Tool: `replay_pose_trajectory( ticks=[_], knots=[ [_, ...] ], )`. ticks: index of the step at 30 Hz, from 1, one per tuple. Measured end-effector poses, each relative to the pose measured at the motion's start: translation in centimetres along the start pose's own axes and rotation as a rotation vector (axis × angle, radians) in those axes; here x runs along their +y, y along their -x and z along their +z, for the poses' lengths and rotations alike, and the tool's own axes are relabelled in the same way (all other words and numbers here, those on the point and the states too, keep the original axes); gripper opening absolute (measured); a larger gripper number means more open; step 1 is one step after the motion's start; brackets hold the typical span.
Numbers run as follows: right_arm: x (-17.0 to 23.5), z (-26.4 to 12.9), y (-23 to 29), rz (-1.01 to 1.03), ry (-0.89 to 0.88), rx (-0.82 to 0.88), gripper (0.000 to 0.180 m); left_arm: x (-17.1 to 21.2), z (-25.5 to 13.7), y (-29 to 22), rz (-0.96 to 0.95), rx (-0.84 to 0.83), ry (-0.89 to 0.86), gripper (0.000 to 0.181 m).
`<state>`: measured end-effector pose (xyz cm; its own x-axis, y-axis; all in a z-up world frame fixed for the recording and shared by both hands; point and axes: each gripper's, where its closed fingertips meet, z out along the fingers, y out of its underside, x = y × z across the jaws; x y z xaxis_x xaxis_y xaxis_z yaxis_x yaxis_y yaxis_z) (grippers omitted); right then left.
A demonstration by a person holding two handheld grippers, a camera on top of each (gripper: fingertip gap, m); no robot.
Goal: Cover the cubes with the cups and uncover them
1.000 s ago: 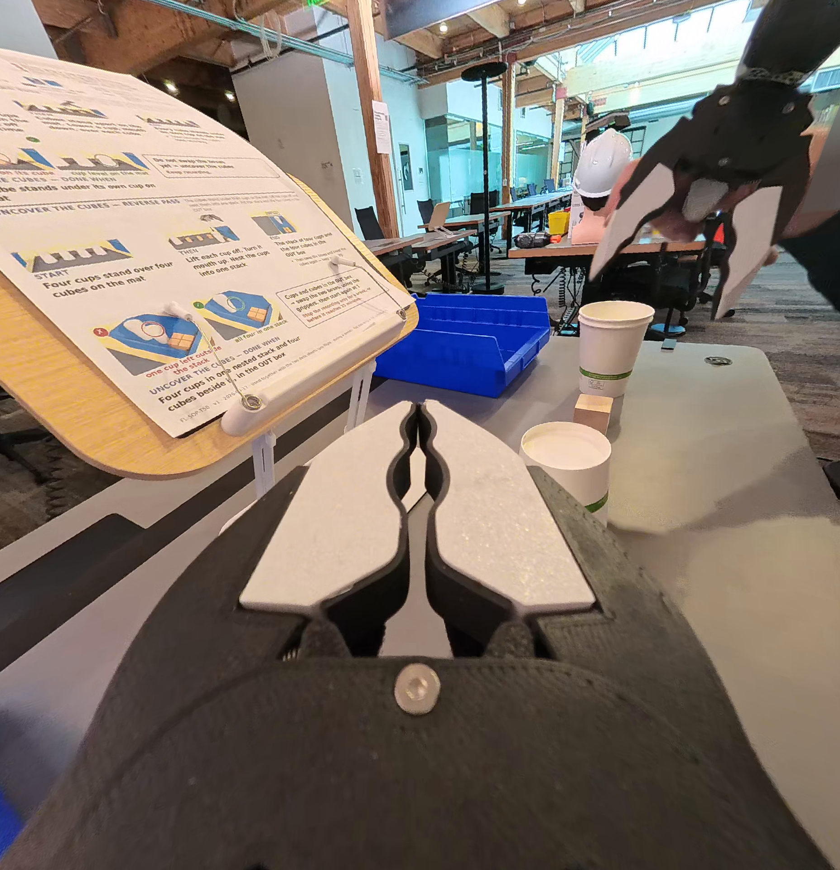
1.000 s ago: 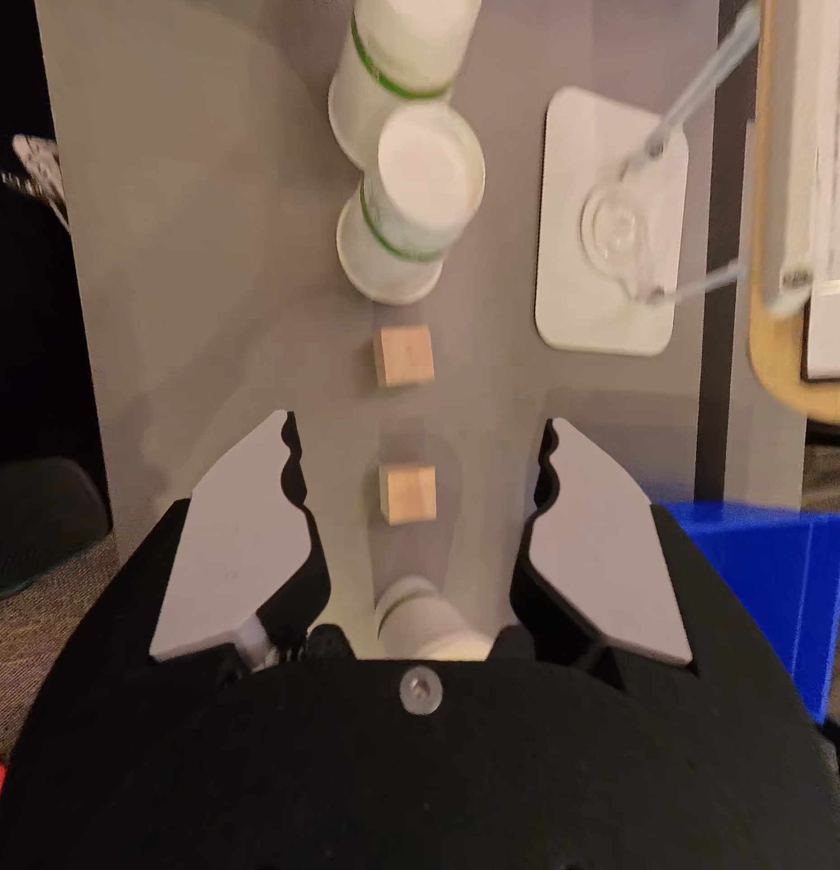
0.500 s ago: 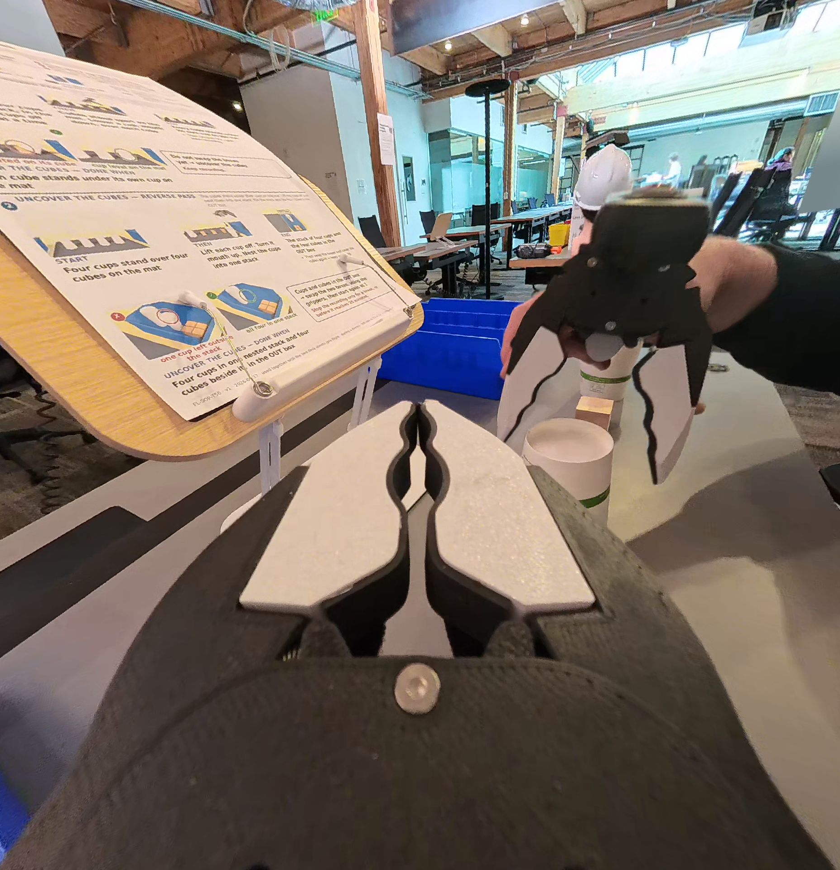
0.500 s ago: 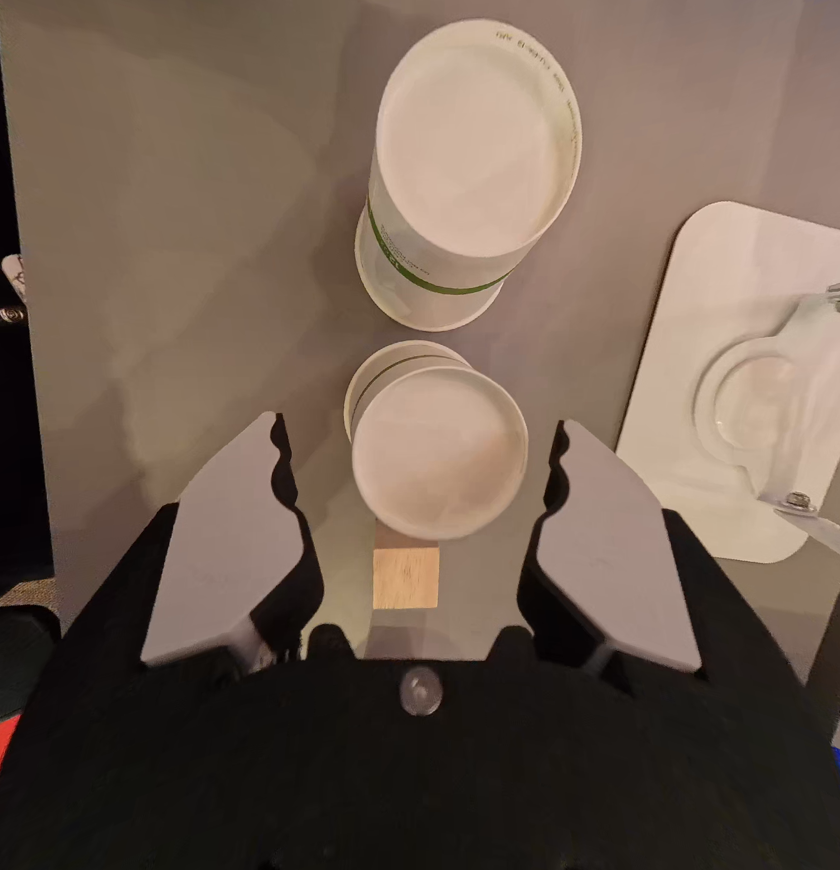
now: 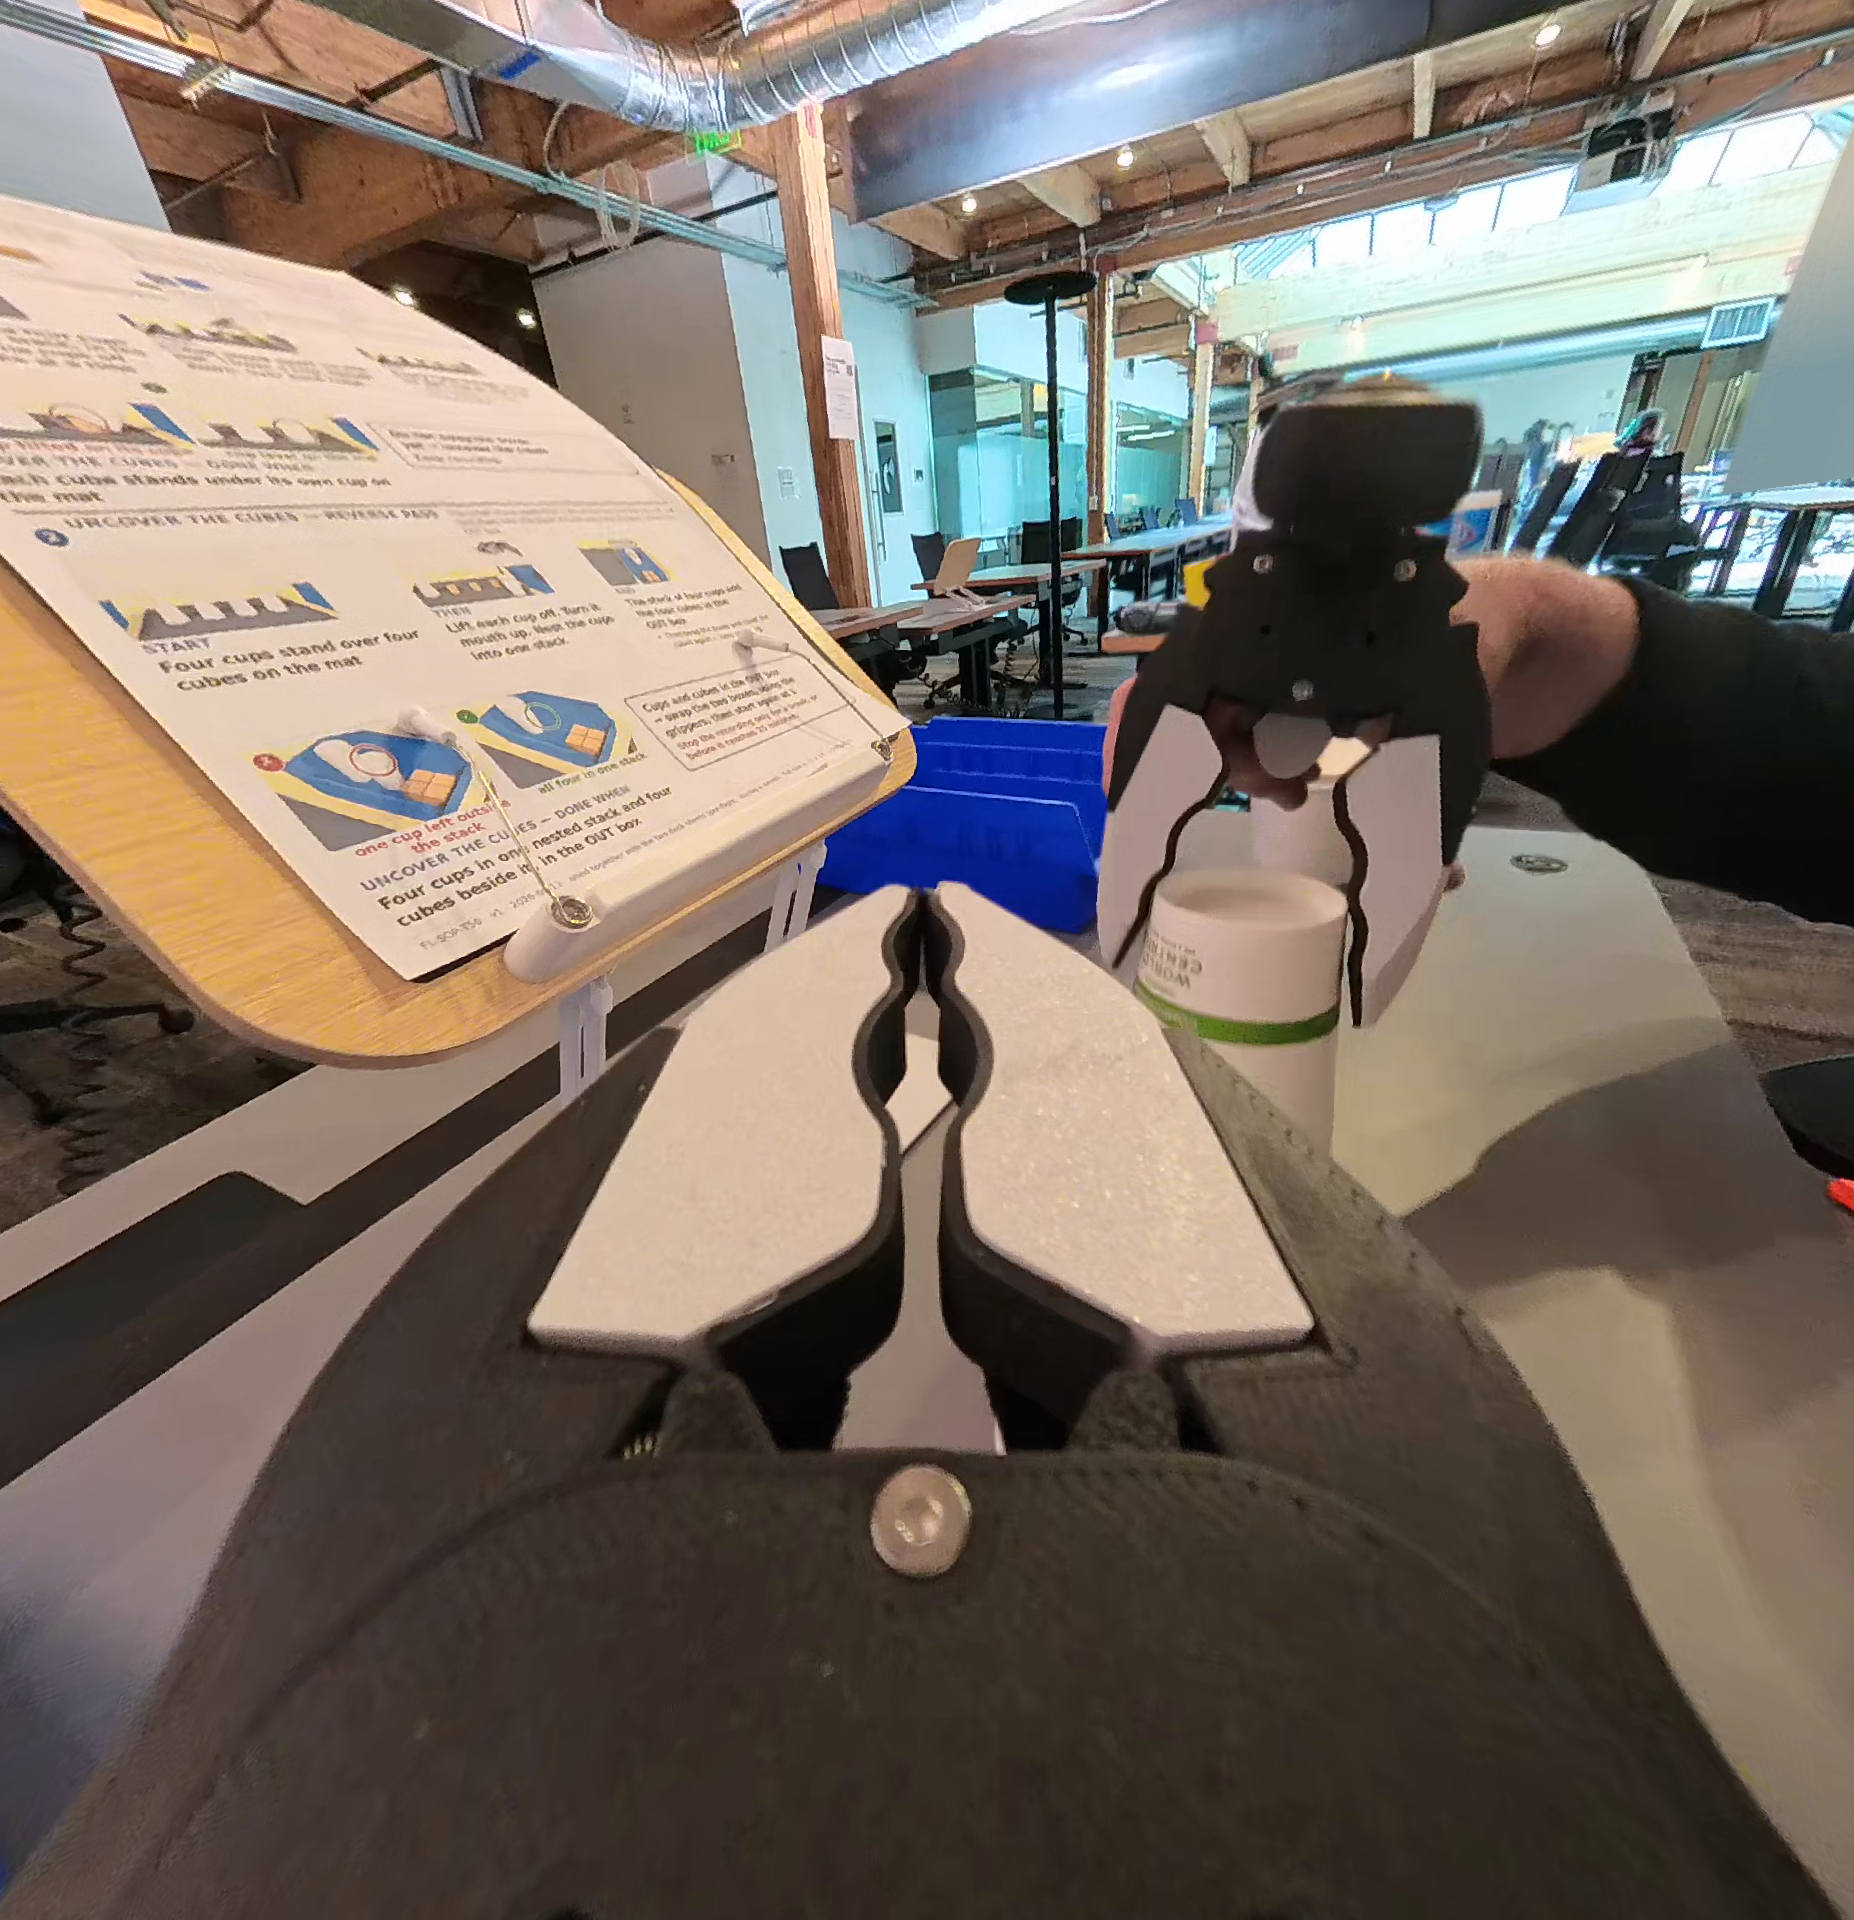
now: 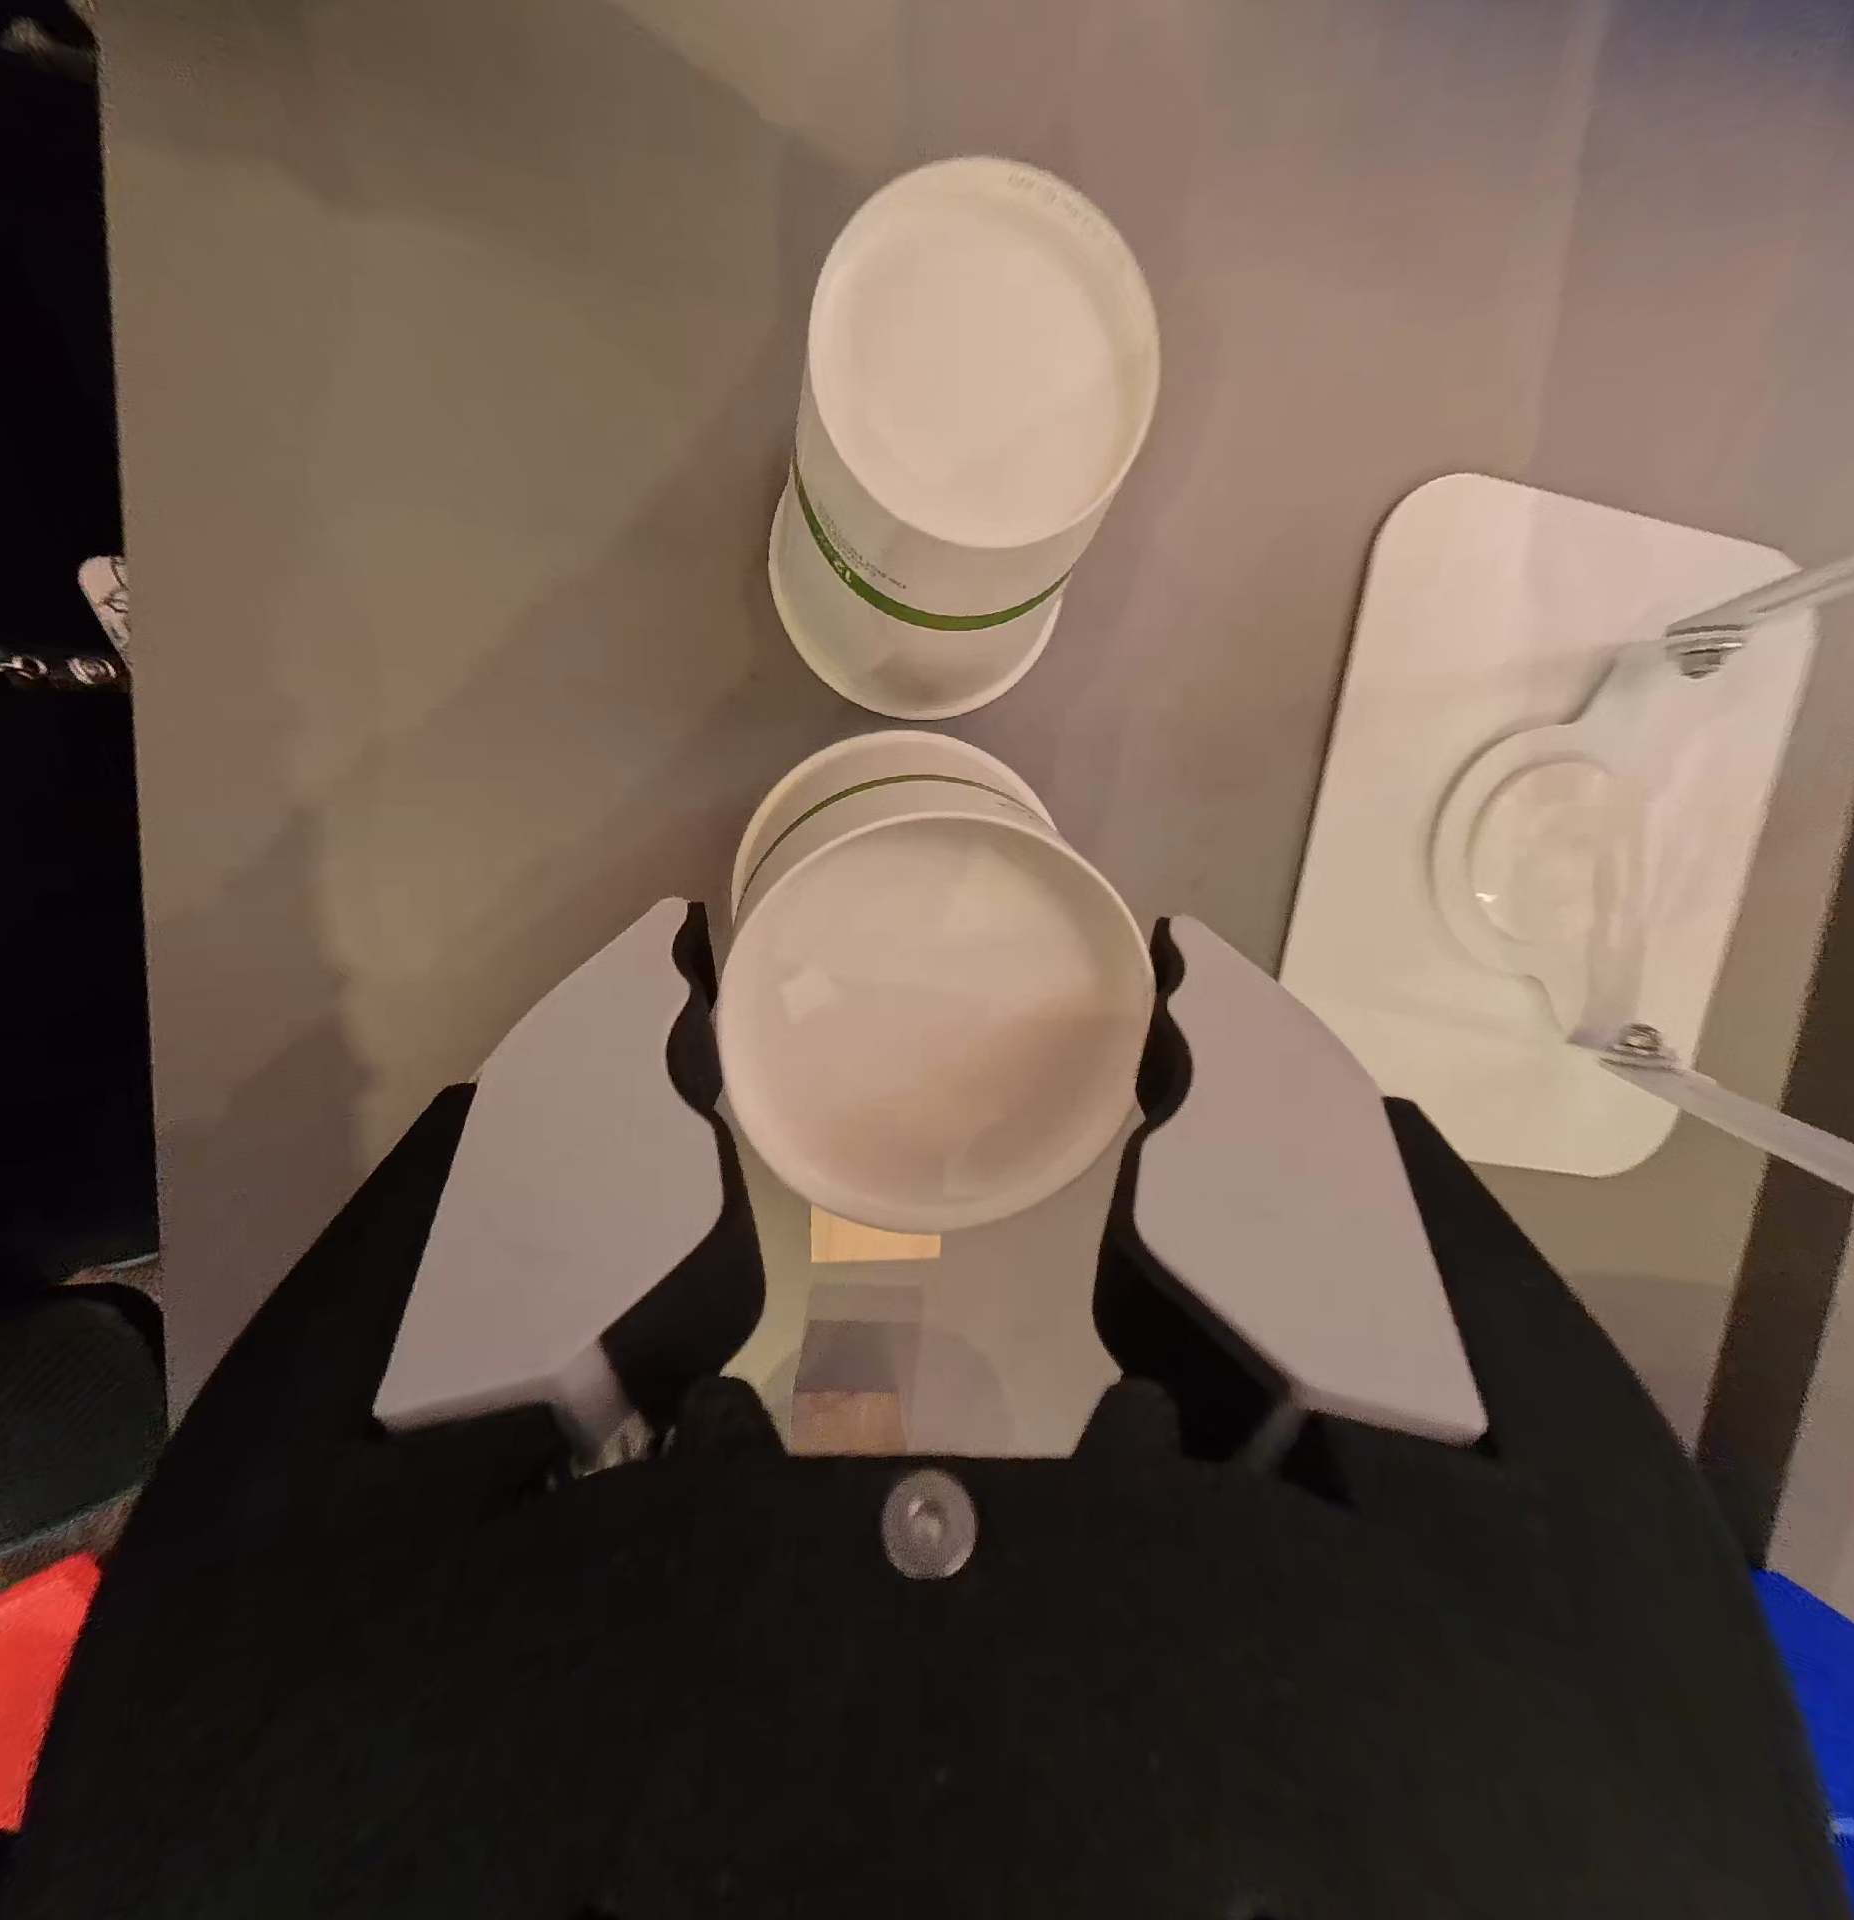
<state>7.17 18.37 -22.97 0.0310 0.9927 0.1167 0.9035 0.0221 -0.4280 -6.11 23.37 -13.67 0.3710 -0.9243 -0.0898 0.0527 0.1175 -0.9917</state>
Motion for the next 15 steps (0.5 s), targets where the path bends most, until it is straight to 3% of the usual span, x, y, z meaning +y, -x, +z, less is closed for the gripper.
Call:
replay_pose_trajectory(
  ticks=[1, 8, 15],
  knots=[
    [-0.3, -1.2, -0.1, 0.006, -0.036, 0.013, 0.080, -0.2, 0.0, -0.2, 0.000, 0.005, -0.010, 0.002],
    [-1.4, -10.3, -1.4, 0.071, -0.336, 0.180, 0.080, -1.2, 1.4, -1.7, 0.000, 0.036, -0.024, 0.028],
    [-2.8, -18.3, -3.5, 0.233, -0.915, 0.366, 0.080, -3.1, 4.2, -4.3, -0.031, 0.071, -0.113, 0.039]
  ],
)
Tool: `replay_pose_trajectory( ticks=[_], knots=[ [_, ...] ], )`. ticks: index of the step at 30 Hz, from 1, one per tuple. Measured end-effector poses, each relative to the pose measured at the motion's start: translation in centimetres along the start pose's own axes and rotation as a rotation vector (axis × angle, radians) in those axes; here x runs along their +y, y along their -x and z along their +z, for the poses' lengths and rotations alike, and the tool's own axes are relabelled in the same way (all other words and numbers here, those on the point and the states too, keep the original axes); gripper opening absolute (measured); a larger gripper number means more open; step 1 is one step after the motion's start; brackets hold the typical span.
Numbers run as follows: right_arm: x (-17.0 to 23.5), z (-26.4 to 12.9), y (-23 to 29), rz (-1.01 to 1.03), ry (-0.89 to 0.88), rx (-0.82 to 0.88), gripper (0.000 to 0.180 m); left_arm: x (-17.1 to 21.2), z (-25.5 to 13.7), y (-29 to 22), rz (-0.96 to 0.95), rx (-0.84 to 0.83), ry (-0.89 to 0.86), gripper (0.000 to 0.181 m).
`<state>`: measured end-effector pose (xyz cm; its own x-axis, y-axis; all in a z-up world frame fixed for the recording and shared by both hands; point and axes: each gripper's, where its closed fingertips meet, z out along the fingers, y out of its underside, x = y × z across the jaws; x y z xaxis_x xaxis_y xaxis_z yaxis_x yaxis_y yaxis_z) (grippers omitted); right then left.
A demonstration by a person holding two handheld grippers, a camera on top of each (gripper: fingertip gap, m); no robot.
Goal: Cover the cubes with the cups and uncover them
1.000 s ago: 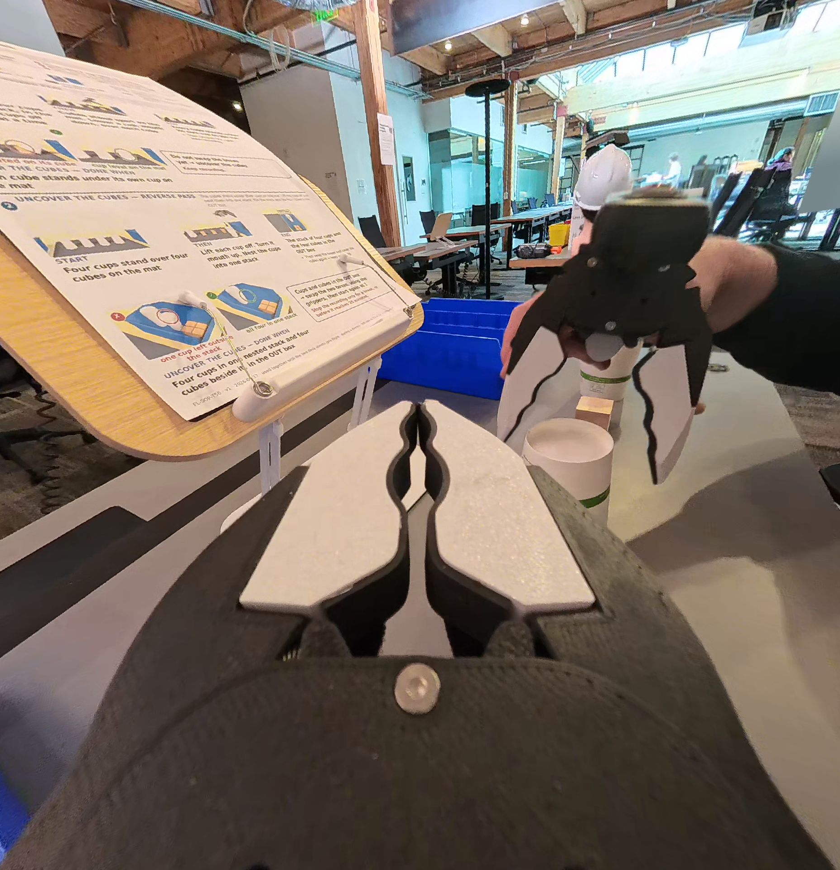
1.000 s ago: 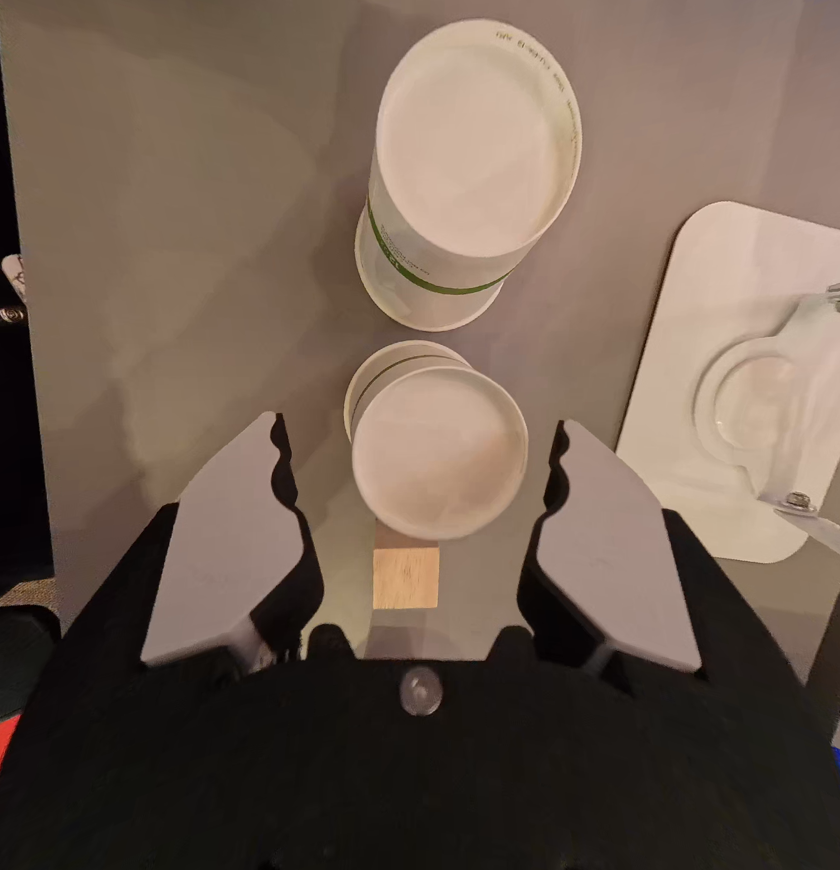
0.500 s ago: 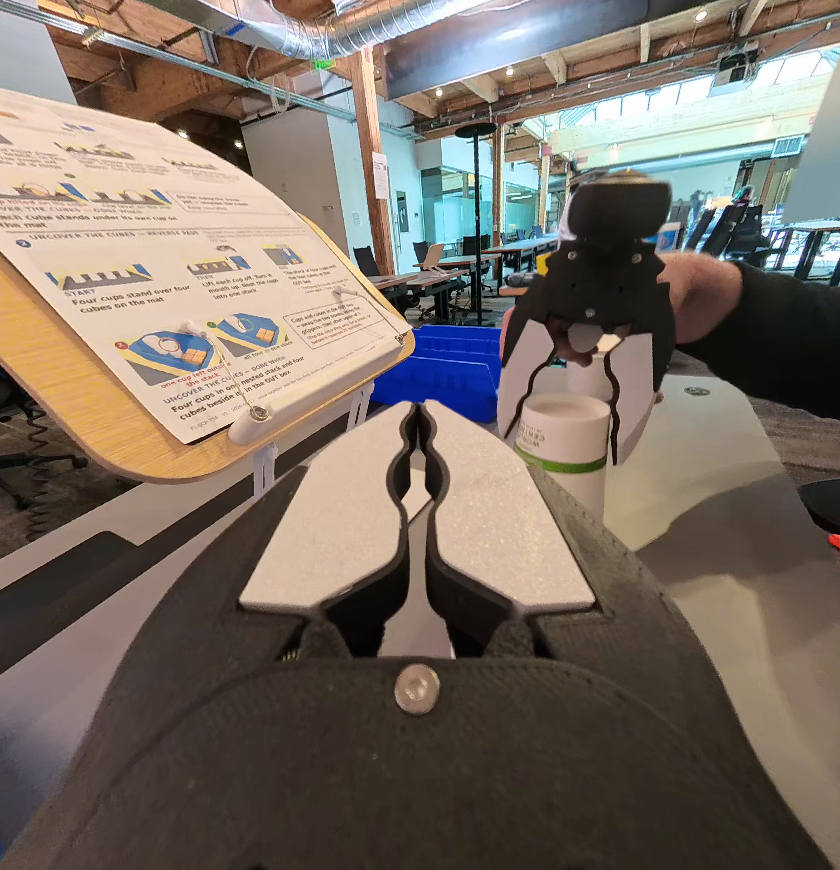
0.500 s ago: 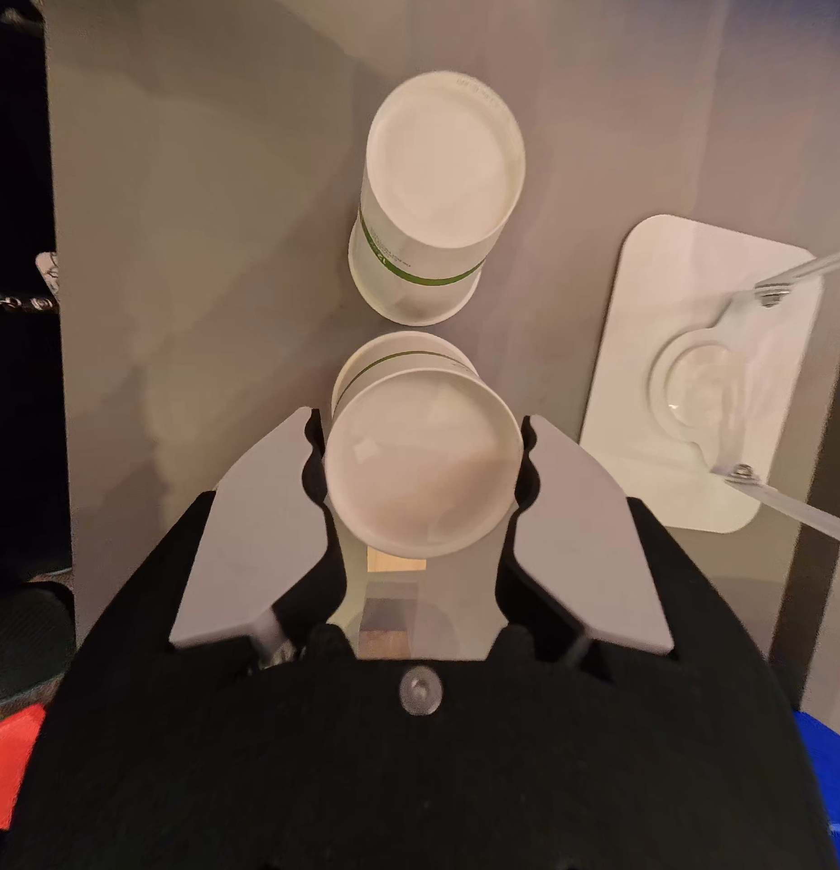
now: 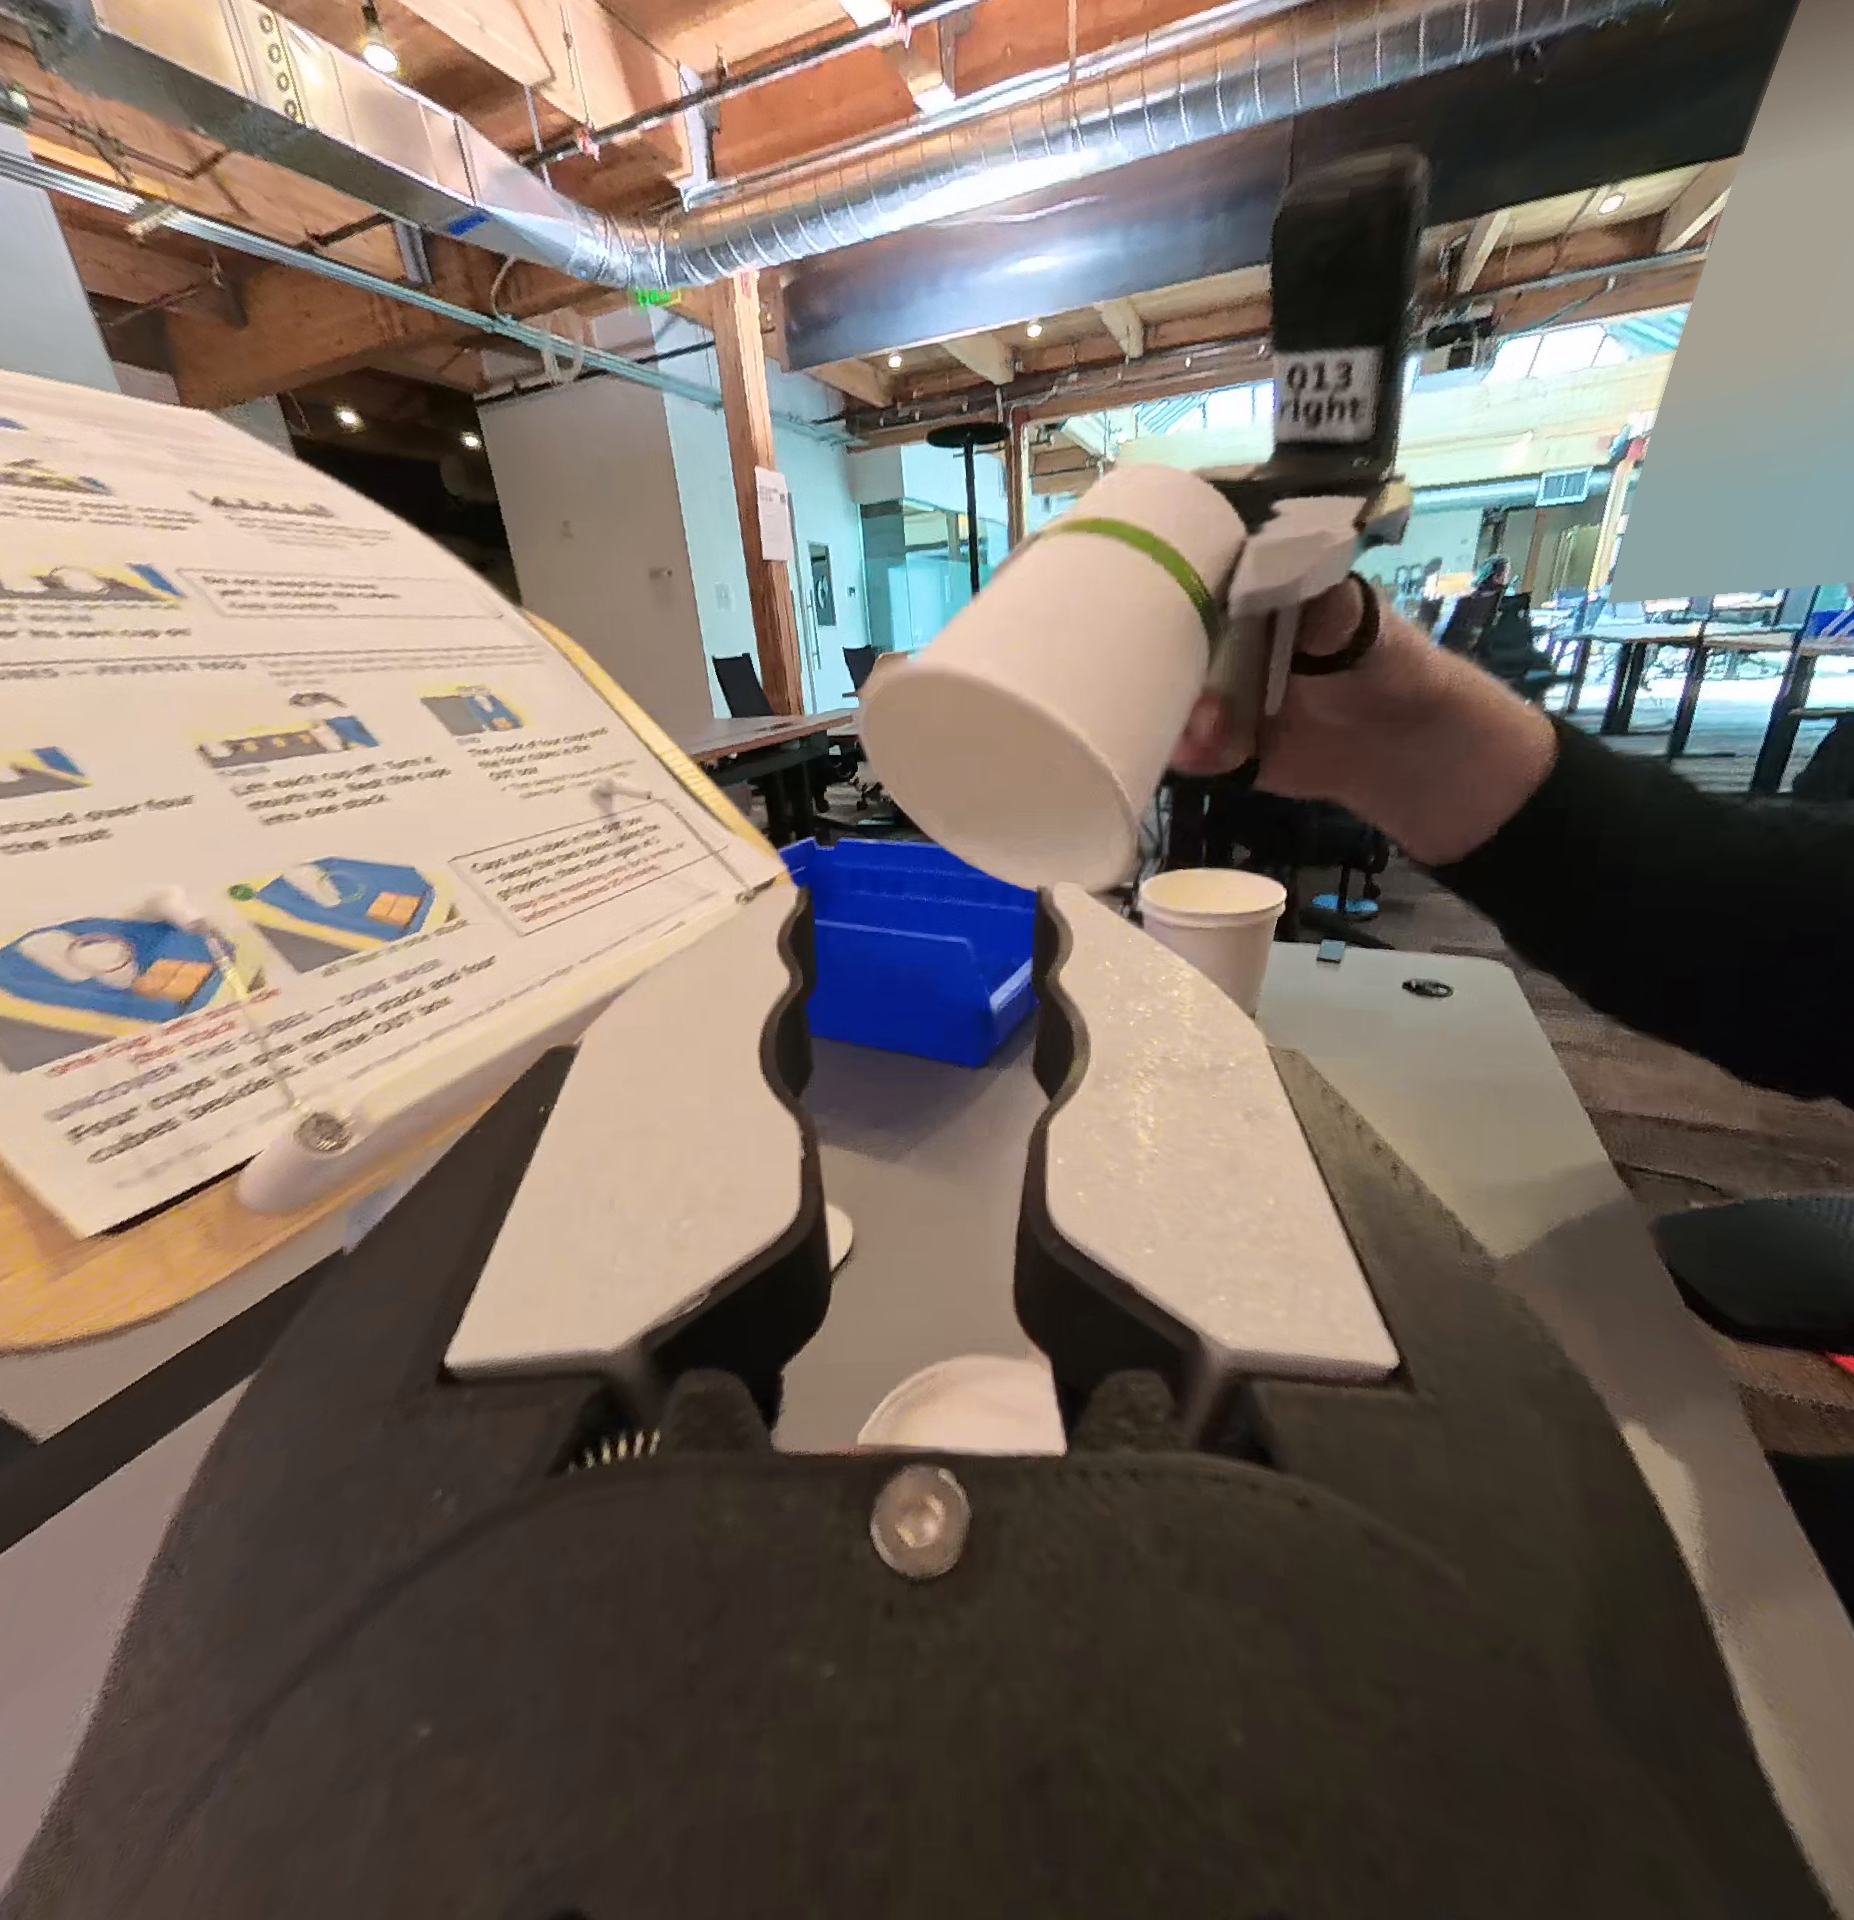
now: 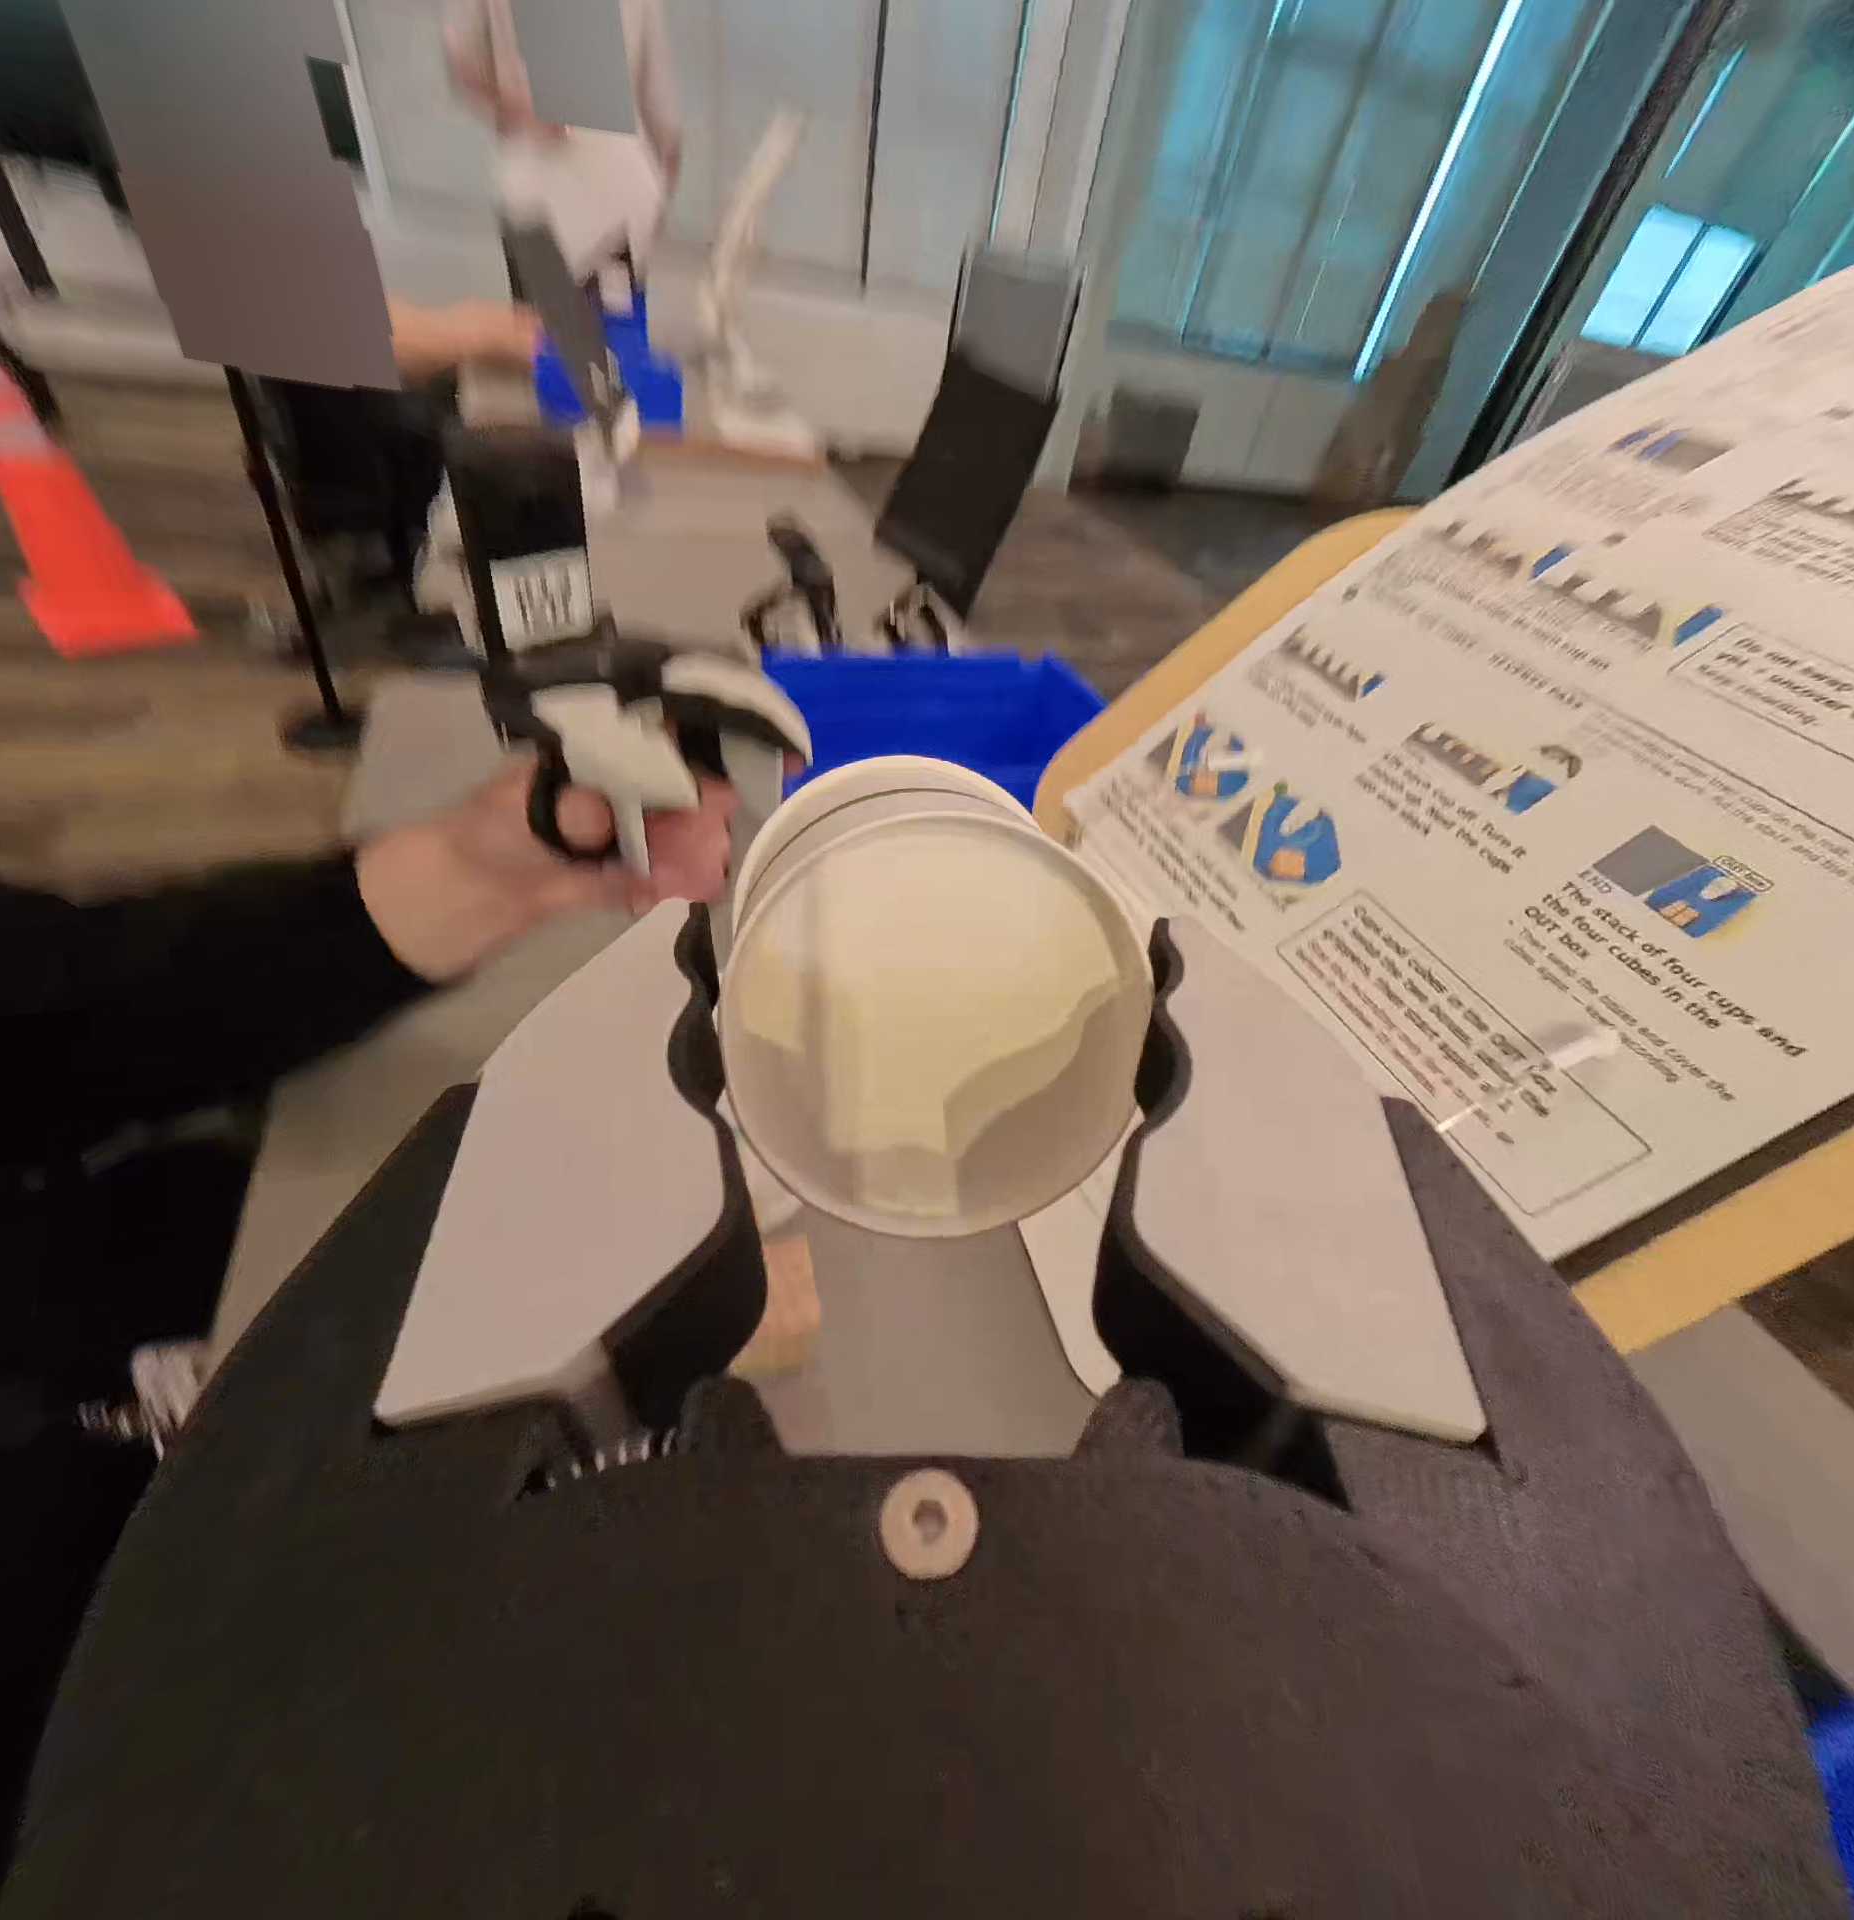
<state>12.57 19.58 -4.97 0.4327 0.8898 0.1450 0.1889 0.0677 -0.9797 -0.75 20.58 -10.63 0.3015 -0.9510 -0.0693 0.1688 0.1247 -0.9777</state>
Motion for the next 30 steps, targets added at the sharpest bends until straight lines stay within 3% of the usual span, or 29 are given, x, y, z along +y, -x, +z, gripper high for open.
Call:
replay_pose_trajectory(
  ticks=[5, 13, 21, 26, 30],
  knots=[
    [-0.6, -1.1, -1.1, 0.186, -0.306, 0.029, 0.079, -0.5, 3.2, -2.4, -0.048, 0.038, -0.072, 0.044],
    [1.5, -0.5, -1.3, 0.391, -0.518, 0.003, 0.079, -1.3, 7.4, -5.5, -0.054, 0.094, -0.124, 0.042],
    [2.8, 0.4, -0.1, 0.467, -0.524, -0.089, 0.079, -1.2, 7.7, -6.2, -0.123, 0.206, -0.122, 0.003],
    [2.7, -1.0, -0.6, 0.346, -0.408, -0.043, 0.102, -1.2, 7.1, -6.8, -0.062, 0.282, -0.002, 0.001],
    [1.2, -3.3, 0.5, 0.135, -0.233, -0.114, 0.088, -1.1, 6.3, -7.4, 0.027, 0.392, 0.175, 0.001]
  ],
)
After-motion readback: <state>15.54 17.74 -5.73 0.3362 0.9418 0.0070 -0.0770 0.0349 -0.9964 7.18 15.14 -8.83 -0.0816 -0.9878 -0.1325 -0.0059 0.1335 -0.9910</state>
